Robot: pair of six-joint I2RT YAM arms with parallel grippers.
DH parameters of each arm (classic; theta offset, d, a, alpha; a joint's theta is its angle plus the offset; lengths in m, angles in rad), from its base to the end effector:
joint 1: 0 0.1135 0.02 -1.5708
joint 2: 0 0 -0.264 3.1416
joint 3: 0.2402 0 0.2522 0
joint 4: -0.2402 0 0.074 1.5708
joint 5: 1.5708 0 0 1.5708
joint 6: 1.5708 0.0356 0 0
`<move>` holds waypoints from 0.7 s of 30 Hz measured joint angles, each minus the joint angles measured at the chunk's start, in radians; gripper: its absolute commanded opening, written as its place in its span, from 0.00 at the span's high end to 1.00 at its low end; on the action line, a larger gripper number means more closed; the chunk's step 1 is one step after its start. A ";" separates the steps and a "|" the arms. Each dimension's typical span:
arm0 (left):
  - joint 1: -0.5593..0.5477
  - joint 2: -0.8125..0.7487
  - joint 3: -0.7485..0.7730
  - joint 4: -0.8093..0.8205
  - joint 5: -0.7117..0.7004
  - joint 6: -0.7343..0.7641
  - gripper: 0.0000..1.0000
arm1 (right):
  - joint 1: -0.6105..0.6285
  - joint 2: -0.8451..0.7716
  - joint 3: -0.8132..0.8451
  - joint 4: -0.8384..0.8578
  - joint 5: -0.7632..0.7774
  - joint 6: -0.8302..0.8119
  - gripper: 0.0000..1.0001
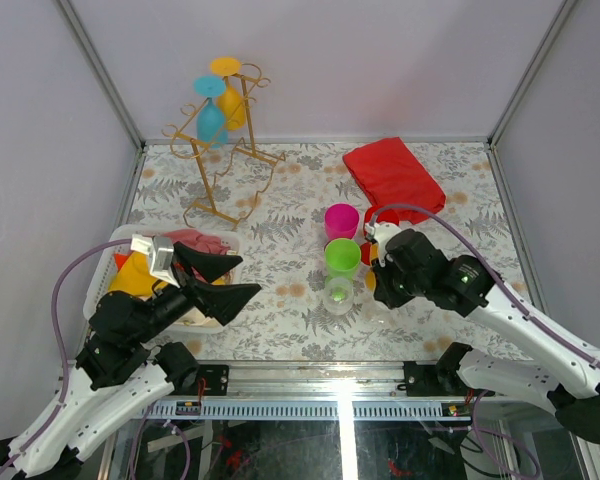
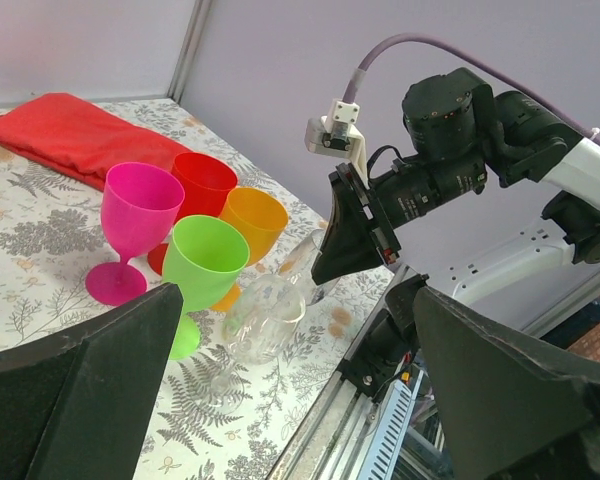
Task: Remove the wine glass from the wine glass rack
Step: Place the wine glass at the center of the board.
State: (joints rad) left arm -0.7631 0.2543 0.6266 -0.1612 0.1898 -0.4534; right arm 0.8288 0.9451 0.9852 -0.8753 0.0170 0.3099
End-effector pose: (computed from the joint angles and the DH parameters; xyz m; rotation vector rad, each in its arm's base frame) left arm 0.0513 -0.0583 0.3477 0.3924 1.4064 -1.1383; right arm 0.1230 0.1332 0.3160 -0.6254 2.3876 0.4950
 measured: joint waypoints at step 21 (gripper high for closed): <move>0.000 -0.011 0.000 -0.028 -0.034 0.025 0.00 | 0.001 0.062 -0.026 0.082 0.011 0.009 0.65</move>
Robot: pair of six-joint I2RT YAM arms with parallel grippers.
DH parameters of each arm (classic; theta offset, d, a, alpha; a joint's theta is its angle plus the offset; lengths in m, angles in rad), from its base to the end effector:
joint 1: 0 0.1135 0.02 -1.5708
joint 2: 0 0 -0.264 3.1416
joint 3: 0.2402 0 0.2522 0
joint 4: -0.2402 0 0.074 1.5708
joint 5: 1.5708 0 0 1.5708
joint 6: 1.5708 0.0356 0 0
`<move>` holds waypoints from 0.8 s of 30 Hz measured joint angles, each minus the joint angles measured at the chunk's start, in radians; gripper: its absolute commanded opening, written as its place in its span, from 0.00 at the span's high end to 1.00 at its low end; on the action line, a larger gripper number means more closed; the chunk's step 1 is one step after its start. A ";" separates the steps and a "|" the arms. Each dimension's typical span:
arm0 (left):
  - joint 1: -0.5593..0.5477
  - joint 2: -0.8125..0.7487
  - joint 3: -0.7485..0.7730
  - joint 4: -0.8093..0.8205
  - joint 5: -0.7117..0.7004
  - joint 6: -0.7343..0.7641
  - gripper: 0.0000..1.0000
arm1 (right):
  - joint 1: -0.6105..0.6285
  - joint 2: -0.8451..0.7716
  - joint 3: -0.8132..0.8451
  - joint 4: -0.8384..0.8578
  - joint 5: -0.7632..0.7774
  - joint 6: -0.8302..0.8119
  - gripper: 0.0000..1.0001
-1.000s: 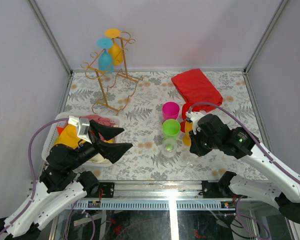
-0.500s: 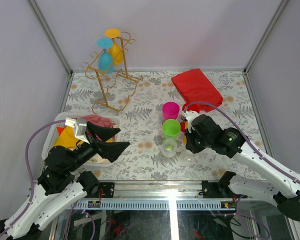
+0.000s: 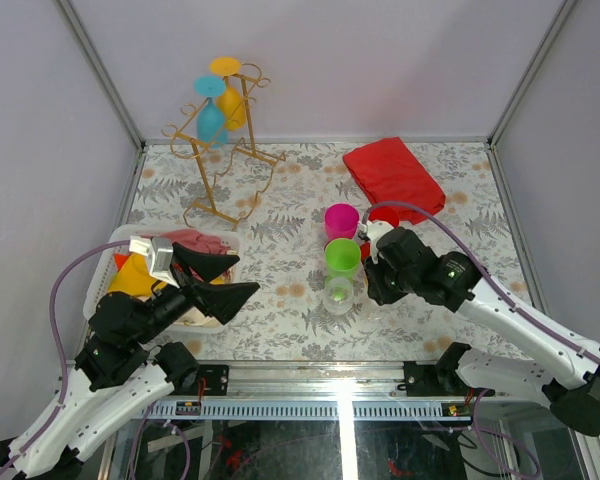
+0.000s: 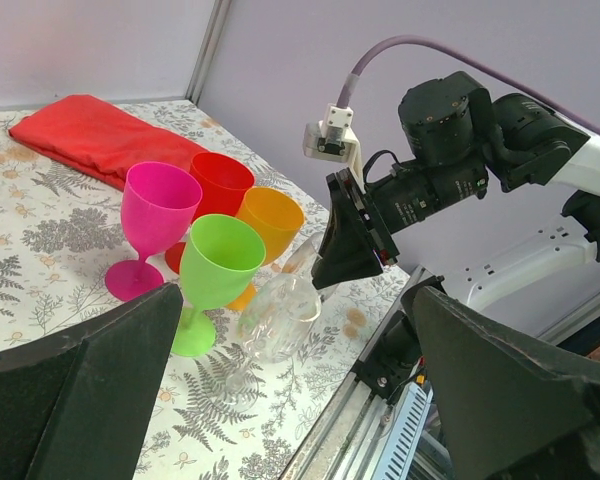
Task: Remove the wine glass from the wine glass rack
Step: Place the wine glass at the center of the board.
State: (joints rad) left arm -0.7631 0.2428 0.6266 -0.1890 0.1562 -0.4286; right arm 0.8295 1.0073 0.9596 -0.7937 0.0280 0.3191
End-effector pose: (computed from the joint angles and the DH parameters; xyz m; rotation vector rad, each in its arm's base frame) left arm 0.0507 -0.0562 0.3455 0.3806 1.4182 -1.0927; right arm 0.1355 0.1465 0.3032 -0.6111 2.3949 0.4836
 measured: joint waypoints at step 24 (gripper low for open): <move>0.000 0.153 0.084 0.002 -0.032 0.014 0.00 | 0.000 -0.117 0.129 0.008 0.064 -0.021 0.33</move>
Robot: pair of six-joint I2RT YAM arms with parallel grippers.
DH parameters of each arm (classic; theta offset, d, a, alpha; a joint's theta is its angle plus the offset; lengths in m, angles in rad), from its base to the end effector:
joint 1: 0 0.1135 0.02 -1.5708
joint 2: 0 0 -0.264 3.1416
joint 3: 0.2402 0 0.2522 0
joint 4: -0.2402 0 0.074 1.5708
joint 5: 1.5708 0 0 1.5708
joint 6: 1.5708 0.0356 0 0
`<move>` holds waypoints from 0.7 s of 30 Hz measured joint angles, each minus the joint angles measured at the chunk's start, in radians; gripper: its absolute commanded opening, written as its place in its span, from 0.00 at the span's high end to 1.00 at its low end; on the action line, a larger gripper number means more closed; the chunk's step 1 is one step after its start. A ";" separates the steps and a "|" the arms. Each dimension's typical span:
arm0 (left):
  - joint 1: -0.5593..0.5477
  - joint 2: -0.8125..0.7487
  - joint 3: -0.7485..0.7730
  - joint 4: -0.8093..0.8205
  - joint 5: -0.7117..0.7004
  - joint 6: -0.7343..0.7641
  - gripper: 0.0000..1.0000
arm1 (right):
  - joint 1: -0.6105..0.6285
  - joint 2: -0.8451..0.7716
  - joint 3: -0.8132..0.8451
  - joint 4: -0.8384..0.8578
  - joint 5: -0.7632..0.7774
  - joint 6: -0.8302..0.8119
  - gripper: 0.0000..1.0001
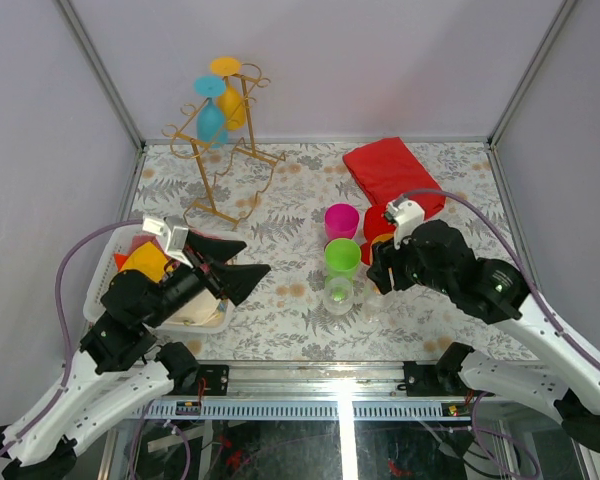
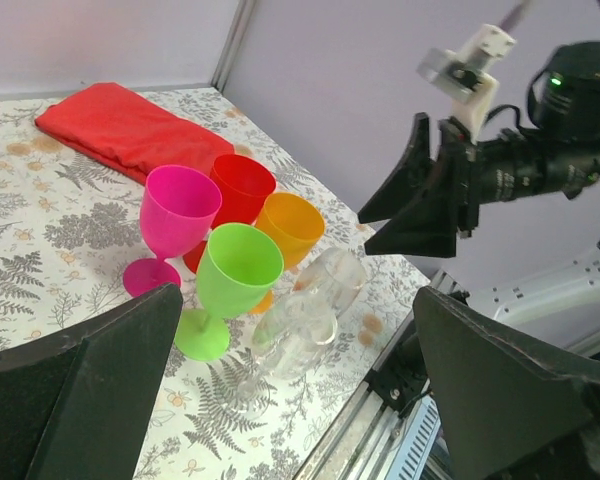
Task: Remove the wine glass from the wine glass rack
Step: Place the wine glass at the center of the board, then pick up the wine glass from the wine rack.
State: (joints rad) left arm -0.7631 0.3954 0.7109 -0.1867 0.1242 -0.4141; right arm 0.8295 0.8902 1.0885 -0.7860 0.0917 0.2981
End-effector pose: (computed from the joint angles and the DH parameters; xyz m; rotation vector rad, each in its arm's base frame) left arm 0.0685 -0.0716 0.3623 0.3715 1.4850 -1.0436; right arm 0.1194 0.1256 0.3651 -0.5273 2.1441 0.5459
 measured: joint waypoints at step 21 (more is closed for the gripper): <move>0.000 0.478 0.505 -0.083 -0.250 0.057 0.00 | 0.001 -0.072 0.024 0.237 0.261 -0.227 0.10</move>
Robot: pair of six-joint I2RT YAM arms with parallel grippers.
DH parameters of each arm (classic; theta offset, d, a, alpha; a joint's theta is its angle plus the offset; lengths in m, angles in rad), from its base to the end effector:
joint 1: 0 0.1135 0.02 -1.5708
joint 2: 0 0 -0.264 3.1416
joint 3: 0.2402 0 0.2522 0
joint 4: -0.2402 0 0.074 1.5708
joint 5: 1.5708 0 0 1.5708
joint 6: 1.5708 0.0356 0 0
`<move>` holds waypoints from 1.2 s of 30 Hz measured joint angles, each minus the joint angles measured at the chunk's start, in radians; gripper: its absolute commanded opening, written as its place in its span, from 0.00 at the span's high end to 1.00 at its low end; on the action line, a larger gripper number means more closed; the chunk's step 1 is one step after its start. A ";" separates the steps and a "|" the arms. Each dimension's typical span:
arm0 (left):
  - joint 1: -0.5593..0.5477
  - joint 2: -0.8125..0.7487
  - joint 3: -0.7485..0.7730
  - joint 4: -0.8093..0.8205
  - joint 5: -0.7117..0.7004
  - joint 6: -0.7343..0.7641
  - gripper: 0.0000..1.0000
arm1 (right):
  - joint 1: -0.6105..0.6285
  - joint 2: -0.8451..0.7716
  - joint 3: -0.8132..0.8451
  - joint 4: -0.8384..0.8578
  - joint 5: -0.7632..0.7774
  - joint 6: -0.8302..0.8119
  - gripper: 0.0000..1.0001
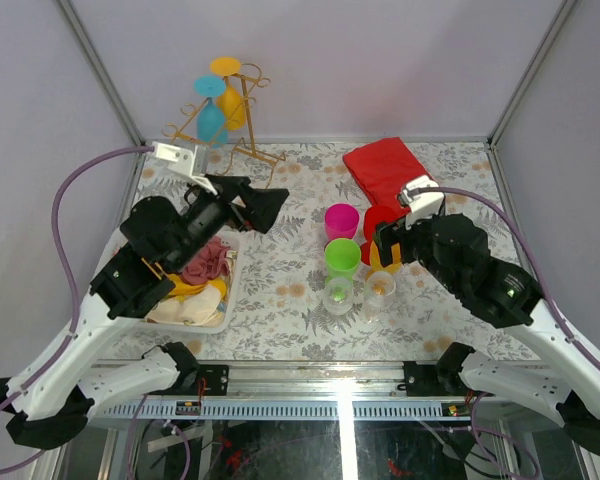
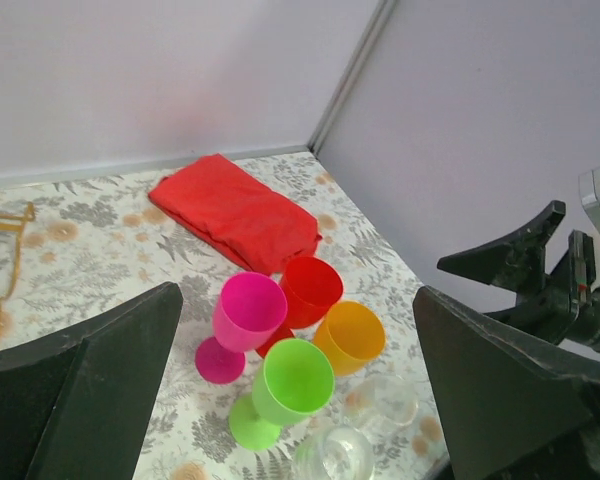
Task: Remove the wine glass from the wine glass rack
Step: Pick up the wine glass from the wine rack.
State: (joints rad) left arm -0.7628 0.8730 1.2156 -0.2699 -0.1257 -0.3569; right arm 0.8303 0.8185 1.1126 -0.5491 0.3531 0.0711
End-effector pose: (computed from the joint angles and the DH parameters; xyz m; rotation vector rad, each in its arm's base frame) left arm 0.1260 -0.1142 0.4625 0.2095 1.5382 -0.8020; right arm 0.1174 0.1102 0.4076 -0.4375 1.7678 0.3175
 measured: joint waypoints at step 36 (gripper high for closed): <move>0.759 0.650 0.430 0.129 0.461 -0.250 0.05 | 0.000 0.119 0.020 0.158 0.070 -0.149 0.03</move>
State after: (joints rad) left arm -0.0036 1.5234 1.6451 -0.1406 0.3355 -0.6071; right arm 0.8303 0.9375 1.1324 -0.3912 0.4232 -0.0780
